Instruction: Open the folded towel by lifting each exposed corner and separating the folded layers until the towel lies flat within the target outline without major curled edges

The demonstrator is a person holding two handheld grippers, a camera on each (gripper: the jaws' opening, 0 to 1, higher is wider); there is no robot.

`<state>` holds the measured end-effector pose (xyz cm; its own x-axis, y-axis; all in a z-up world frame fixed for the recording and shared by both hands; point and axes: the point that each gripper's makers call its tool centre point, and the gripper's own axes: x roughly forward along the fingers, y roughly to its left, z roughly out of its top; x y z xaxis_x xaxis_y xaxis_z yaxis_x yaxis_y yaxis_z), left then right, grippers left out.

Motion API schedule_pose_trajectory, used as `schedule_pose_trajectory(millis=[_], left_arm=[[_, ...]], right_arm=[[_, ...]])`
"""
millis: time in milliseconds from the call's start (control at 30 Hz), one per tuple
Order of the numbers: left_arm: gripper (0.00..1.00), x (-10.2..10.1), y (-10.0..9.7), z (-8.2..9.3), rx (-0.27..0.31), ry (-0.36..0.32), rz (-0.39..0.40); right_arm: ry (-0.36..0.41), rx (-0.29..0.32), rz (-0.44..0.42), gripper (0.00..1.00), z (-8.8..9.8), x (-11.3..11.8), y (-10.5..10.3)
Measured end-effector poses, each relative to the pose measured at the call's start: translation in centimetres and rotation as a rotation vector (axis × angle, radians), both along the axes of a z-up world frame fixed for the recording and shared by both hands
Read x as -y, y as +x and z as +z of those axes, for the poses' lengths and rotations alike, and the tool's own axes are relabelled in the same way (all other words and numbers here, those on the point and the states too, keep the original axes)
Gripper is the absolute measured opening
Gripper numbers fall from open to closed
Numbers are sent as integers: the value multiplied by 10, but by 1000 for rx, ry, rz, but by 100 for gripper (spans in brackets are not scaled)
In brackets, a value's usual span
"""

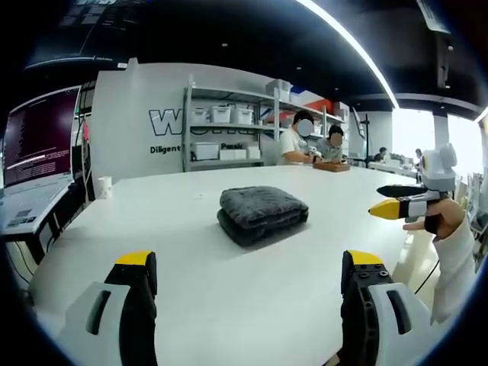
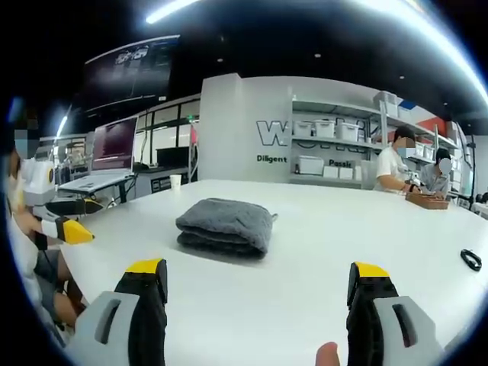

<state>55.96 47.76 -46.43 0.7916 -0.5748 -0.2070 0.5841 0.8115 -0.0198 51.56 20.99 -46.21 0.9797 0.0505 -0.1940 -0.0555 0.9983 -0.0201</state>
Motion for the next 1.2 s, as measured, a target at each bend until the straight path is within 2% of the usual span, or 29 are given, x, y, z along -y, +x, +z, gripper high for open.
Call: schedule_pose_trajectory(millis=[200, 367, 600, 667, 867, 967, 1100, 1200], left_arm=[[100, -3, 1, -1, -2, 2, 6], [100, -5, 1, -3, -5, 1, 11], [100, -8, 2, -4, -6, -1, 16], [100, -9, 3, -4, -8, -1, 18], [100, -13, 3, -4, -6, -6, 27], [100, -14, 3, -4, -5, -8, 31], [100, -16, 4, -3, -2, -8, 33], [100, -17, 4, -2, -1, -11, 36]], right_arm=[[-15, 5, -5, 100, 1, -1, 3], [-76, -13, 0, 100, 1, -5, 12], [-118, -6, 41, 100, 7, -16, 26], [-163, -7, 70, 100, 11, -24, 34], [-230, 12, 147, 100, 27, -44, 50], [-290, 1, 213, 100, 32, -60, 61], [-359, 19, 283, 100, 47, -86, 76], [-384, 29, 322, 100, 53, -100, 82]])
